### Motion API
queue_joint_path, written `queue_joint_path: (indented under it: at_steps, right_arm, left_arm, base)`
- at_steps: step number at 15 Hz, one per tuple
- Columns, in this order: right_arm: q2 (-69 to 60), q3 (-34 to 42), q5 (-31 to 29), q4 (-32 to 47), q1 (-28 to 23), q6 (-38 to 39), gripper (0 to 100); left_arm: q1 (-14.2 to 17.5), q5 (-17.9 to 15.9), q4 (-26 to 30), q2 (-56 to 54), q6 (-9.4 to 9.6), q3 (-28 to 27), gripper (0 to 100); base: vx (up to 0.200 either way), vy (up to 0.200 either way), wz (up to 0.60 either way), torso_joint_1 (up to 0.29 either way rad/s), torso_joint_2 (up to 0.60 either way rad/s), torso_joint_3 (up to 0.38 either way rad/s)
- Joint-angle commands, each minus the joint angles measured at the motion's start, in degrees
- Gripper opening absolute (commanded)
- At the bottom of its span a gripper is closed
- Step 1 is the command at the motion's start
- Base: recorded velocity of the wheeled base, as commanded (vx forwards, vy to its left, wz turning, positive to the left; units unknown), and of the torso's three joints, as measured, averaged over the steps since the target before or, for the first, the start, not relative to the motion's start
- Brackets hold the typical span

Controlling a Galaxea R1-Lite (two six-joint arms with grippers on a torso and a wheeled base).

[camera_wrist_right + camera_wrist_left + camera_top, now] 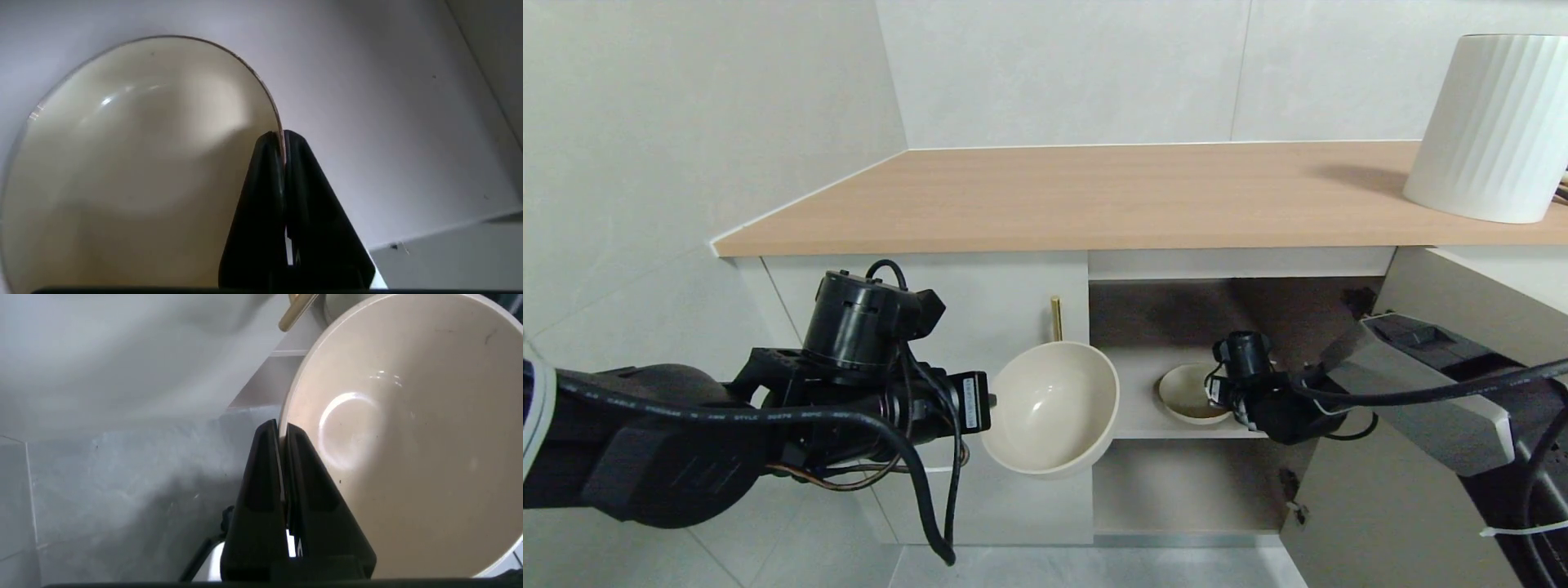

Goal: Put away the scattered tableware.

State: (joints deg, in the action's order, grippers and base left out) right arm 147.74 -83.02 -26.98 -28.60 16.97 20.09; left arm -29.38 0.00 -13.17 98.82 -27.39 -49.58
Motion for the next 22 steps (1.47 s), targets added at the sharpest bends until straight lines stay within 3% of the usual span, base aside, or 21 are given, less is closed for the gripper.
queue_joint_path:
  at_steps: [1,7,8,10,13,15,18,22]
  right_arm:
    - [1.59,-1.44,-0.09,-0.05,-0.18,0.04,0]
    - [2.64,-5.4,-1.15,-0.14,-0.27,0.3,0]
    - [2.2,-5.31,-1.41,-0.4,-0.18,0.74,100]
    - [-0.35,-4.52,-2.29,-0.23,-0.18,2.59,100]
    - [-8.43,2.77,-1.85,-0.32,0.7,3.29,100]
    - [-19.33,13.06,1.93,-0.14,4.39,3.2,100]
    - [-35.15,23.96,10.19,3.99,10.8,-0.75,100]
    - [-46.49,30.02,18.45,15.33,20.3,-3.83,100]
  left_arm:
    - [0.02,0.0,-0.02,0.32,-0.03,0.1,0]
    - [0.02,0.09,-0.02,1.11,-0.03,0.01,0]
    - [-0.06,0.09,-0.02,1.47,-0.03,0.01,0]
    - [-0.24,0.18,-0.11,2.08,-0.03,-0.17,0]
    - [-1.82,0.53,-0.11,3.75,0.15,-0.69,0]
    - [-3.67,2.55,-0.72,6.65,3.31,-0.78,0]
    - [-5.86,9.23,-0.72,11.13,7.0,-0.78,0]
    - [-8.06,11.34,-0.72,13.86,8.58,-0.43,0]
  base:
    - [0.0,0.0,0.0,0.0,0.0,0.0]
    - [0.0,0.0,0.0,0.0,0.0,0.0]
    - [0.0,0.0,0.0,0.0,0.0,0.0]
    - [0.0,0.0,0.0,0.0,0.0,0.0]
    - [0.0,0.0,0.0,0.0,0.0,0.0]
    - [0.0,0.0,0.0,0.0,0.0,0.0]
    - [0.0,0.0,0.0,0.0,0.0,0.0]
    - [0.0,0.0,0.0,0.0,0.0,0.0]
